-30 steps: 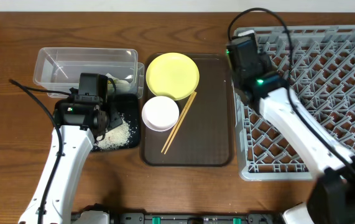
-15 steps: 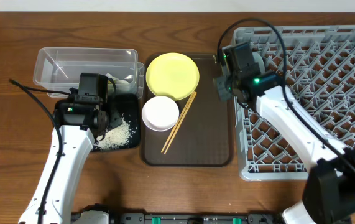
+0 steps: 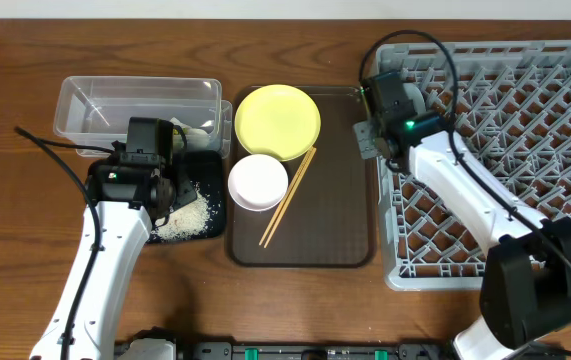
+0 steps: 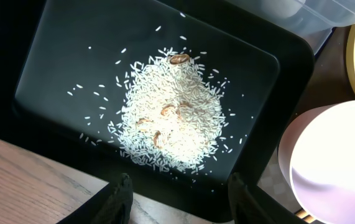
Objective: Sort waste into correct bins and load items into the dishwasher rack
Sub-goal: 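Open the right gripper, release the blue bowl and lift away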
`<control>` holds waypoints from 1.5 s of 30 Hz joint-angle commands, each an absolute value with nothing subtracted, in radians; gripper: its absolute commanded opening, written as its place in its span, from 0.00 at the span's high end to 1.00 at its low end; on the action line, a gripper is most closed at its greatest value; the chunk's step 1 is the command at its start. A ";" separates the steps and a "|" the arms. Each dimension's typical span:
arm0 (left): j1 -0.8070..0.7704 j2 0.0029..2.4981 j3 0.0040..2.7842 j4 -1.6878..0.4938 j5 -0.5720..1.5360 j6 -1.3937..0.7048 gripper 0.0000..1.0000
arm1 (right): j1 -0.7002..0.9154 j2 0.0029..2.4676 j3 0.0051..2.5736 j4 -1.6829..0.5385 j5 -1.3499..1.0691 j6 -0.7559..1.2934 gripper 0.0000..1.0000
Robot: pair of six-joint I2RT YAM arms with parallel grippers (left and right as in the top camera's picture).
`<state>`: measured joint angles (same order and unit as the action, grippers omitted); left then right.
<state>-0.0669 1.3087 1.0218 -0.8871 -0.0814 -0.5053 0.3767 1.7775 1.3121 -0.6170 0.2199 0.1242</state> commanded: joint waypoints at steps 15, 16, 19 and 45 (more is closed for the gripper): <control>-0.063 1.302 1.032 -0.893 -0.086 -0.518 0.48 | 0.302 1.763 1.317 -0.599 0.006 0.160 0.99; -0.063 1.302 1.032 -0.893 -0.086 -0.518 0.47 | 0.302 1.756 1.317 -0.597 0.006 0.159 0.99; -0.063 1.302 1.032 -0.892 -0.087 -0.518 0.47 | 0.302 1.736 1.317 -0.589 -0.008 0.143 0.99; -0.063 1.302 1.032 -0.893 -0.086 -0.518 0.47 | 0.295 1.827 1.312 -0.640 0.044 0.141 0.99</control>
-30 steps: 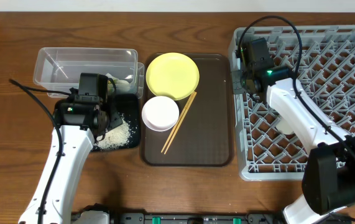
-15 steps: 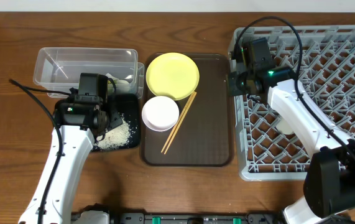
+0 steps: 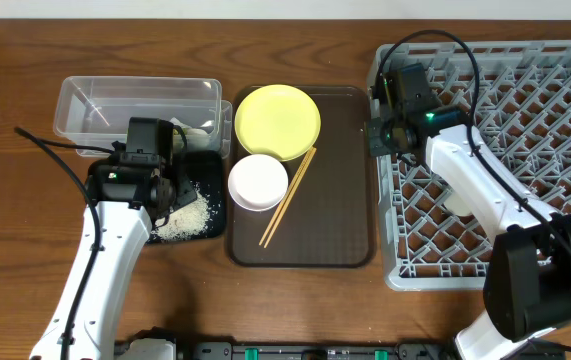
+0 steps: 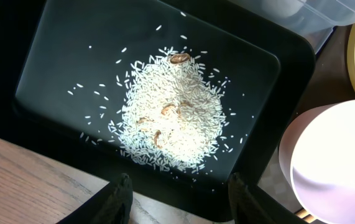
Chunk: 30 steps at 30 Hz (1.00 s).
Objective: Sort waste into correct bins and load items into the dishwasher rack
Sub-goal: 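Open the right gripper, release the blue bowl and lift away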
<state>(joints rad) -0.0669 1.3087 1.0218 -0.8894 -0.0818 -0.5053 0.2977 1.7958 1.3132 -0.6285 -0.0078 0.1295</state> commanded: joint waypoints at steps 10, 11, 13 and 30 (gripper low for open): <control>-0.063 1.302 1.032 -0.893 -0.086 -0.518 0.47 | 0.288 1.829 1.313 -0.609 0.231 0.191 0.99; -0.063 1.302 1.032 -0.893 -0.086 -0.518 0.47 | 0.287 1.829 1.313 -0.607 0.237 0.191 0.99; -0.063 1.302 1.032 -0.893 -0.086 -0.518 0.47 | 0.284 1.829 1.313 -0.596 0.240 0.191 0.99; -0.063 1.302 1.032 -0.898 -0.086 -0.518 0.47 | 0.244 1.829 1.313 -0.575 0.242 0.186 0.99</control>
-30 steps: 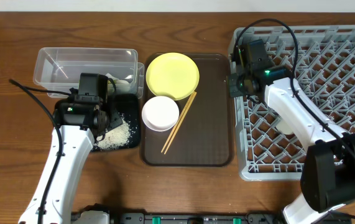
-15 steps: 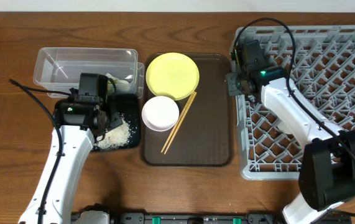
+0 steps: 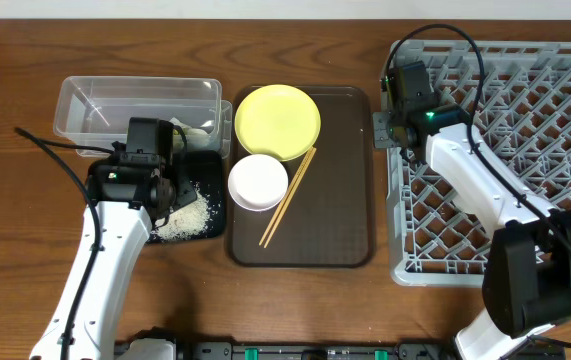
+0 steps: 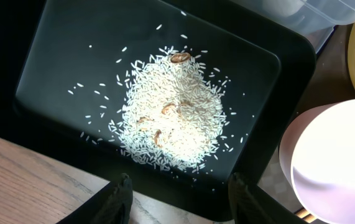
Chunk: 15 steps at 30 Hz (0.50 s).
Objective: Sort waste into correct bins and load items into the dishwasher rack
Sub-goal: 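Open the right gripper, release the blue bowl and lift away, then reach the right gripper to the white bowl and grasp its rim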
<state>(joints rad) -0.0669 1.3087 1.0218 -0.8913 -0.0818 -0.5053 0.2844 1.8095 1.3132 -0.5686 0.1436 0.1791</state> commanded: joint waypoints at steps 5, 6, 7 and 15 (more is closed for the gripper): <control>-0.063 1.302 1.032 -0.897 -0.087 -0.518 0.47 | 0.247 1.828 1.314 -0.574 0.065 0.118 0.98; -0.063 1.302 1.031 -0.897 -0.087 -0.518 0.47 | 0.251 1.825 1.314 -0.574 0.007 0.100 0.93; -0.063 1.302 1.031 -0.897 -0.087 -0.518 0.47 | 0.257 1.823 1.315 -0.570 -0.050 0.087 0.83; -0.062 1.302 1.032 -0.936 -0.179 -0.506 0.46 | 0.354 1.794 1.315 -0.516 -0.363 0.089 0.59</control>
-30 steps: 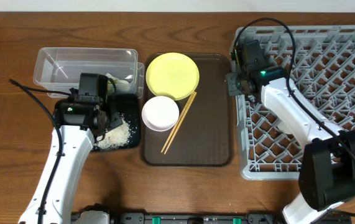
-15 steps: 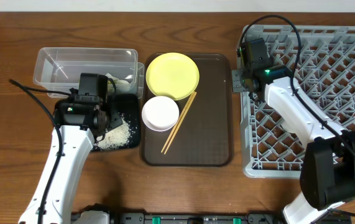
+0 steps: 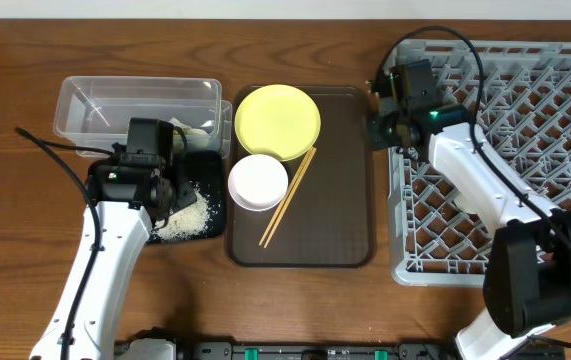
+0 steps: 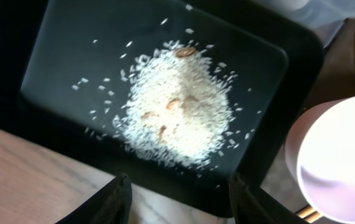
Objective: Sort waste into correct bins and load items into the dishwasher rack
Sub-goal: 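Reach the right gripper to the white bowl and grasp its rim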
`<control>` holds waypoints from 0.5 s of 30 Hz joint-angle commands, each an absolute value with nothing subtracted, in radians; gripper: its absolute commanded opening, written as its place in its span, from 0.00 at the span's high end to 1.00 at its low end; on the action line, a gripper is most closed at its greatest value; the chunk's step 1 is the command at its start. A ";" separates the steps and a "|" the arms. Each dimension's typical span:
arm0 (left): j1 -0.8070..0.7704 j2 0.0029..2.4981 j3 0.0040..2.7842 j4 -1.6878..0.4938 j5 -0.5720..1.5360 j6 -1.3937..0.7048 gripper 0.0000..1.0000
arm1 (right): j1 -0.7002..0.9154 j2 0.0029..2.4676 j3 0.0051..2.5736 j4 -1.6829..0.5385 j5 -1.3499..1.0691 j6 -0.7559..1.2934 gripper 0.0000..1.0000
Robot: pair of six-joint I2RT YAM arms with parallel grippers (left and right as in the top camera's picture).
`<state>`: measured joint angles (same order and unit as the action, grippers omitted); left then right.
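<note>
A black bin [image 3: 208, 166] holding a heap of rice [image 4: 177, 112] with a few brown bits lies at the left. My left gripper [image 4: 178, 196] hangs open over its near rim with nothing between the fingers. On the brown tray [image 3: 335, 210] are a yellow plate [image 3: 277, 122], a white bowl [image 3: 258, 182] and chopsticks [image 3: 287, 198]. The grey dishwasher rack [image 3: 525, 150] stands at the right. My right gripper [image 3: 380, 128] is at the rack's left edge; its jaws are too small to read.
A clear plastic bin [image 3: 135, 105] with crumpled white waste in one corner stands behind the black bin. The white bowl [image 4: 339, 155] and the plate's edge show at the right of the left wrist view. Bare wood lies in front of the tray.
The left wrist view is now blurred and the black bin sits slightly shifted in it, so my left arm has moved a little. My right gripper has shifted slightly along the rack's left edge.
My left gripper stayed open over the rice bin at every earlier moment. My right gripper was at the rack's left edge next to the tray. Over the moments the rack's left edge came to lie farther right, leaving a gap beside the tray.
</note>
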<state>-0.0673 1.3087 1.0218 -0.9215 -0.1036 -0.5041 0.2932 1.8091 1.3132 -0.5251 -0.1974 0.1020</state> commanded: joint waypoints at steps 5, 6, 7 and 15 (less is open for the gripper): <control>-0.031 1.301 1.032 -0.984 -0.255 -0.507 0.38 | 0.479 1.800 1.315 -0.514 -0.320 0.107 0.57; -0.019 1.301 1.032 -0.990 -0.255 -0.508 0.37 | 0.500 1.802 1.315 -0.516 -0.292 0.124 0.56; -0.009 1.301 1.032 -0.994 -0.255 -0.507 0.36 | 0.523 1.803 1.314 -0.517 -0.256 0.147 0.56; 0.016 1.302 1.032 -0.998 -0.244 -0.508 0.33 | 0.644 1.860 1.314 -0.509 -0.110 0.265 0.55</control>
